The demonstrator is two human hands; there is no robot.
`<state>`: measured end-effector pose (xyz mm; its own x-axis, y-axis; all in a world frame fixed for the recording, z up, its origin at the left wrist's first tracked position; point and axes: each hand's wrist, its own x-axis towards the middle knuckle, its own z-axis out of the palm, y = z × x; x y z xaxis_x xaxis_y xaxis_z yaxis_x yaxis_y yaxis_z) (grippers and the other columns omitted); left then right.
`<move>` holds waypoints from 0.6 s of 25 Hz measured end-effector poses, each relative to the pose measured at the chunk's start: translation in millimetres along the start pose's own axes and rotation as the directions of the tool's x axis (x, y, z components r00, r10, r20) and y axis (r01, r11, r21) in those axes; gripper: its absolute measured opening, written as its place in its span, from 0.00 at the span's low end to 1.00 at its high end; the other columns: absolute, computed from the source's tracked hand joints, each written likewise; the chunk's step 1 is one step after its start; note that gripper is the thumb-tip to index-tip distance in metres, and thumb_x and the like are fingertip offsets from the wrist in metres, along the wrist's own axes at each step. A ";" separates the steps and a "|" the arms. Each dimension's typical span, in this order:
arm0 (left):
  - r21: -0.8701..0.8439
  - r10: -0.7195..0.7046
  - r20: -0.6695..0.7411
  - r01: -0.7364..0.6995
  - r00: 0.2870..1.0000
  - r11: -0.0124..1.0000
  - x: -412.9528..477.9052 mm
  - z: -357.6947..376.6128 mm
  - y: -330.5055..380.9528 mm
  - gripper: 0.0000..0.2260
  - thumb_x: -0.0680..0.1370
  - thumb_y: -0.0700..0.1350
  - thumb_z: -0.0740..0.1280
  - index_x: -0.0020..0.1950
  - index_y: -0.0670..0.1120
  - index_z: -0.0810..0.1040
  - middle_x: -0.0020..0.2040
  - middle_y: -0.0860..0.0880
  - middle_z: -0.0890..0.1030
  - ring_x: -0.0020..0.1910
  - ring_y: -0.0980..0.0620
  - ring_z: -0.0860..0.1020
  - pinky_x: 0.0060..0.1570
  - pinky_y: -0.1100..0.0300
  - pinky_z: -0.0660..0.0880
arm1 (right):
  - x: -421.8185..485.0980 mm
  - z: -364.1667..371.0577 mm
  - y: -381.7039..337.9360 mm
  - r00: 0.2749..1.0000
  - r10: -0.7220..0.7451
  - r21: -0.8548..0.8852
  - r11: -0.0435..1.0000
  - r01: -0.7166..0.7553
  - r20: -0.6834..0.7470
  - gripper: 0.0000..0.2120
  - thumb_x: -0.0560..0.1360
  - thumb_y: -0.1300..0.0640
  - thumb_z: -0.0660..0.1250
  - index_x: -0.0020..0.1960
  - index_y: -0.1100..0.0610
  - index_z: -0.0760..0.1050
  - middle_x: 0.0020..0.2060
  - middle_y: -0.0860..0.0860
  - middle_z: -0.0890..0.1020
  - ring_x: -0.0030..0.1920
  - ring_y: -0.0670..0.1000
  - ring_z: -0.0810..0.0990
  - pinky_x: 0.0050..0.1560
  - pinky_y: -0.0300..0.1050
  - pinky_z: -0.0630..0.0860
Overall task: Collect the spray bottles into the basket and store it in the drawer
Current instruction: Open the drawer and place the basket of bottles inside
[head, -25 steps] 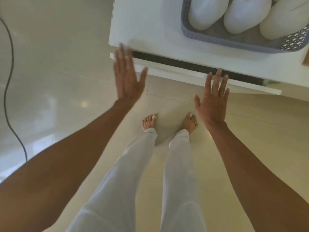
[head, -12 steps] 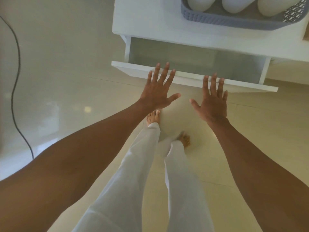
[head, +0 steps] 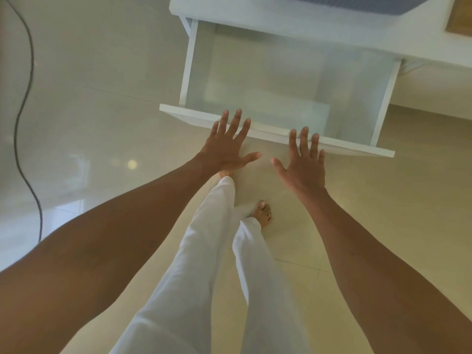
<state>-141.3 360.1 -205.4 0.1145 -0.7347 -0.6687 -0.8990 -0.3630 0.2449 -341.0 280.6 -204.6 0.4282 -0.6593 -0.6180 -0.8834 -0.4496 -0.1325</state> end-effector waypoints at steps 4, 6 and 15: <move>0.005 -0.007 0.062 0.006 0.998 1.000 -19.4 16.7 1.1 0.42 0.77 0.72 0.48 0.81 0.49 0.37 0.81 0.45 0.33 0.79 0.40 0.33 0.79 0.41 0.39 | -26.1 16.7 -2.1 1.000 0.004 0.042 0.999 -0.005 0.020 0.40 0.81 0.35 0.54 0.82 0.50 0.38 0.82 0.53 0.38 0.81 0.60 0.37 0.80 0.62 0.46; -0.011 -0.004 0.079 0.005 0.997 1.000 -28.2 23.1 -0.1 0.41 0.77 0.72 0.48 0.81 0.50 0.37 0.80 0.46 0.33 0.79 0.40 0.33 0.79 0.41 0.39 | -36.1 22.9 -3.3 1.000 0.009 0.049 0.999 -0.010 0.028 0.40 0.81 0.35 0.54 0.82 0.50 0.38 0.82 0.53 0.38 0.81 0.60 0.37 0.80 0.62 0.47; -0.031 -0.010 0.122 0.014 0.992 0.999 -69.5 60.3 5.7 0.41 0.77 0.72 0.47 0.81 0.50 0.37 0.80 0.46 0.32 0.79 0.40 0.32 0.78 0.41 0.39 | -83.2 49.9 -8.4 0.996 0.027 0.093 0.995 -0.035 0.079 0.41 0.80 0.35 0.56 0.82 0.50 0.38 0.81 0.52 0.37 0.81 0.59 0.36 0.80 0.64 0.47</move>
<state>-179.9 443.6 -199.9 0.0712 -0.6557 -0.7517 -0.8837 -0.3910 0.2573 -378.7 369.4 -190.7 0.3875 -0.6215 -0.6809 -0.9115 -0.3687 -0.1822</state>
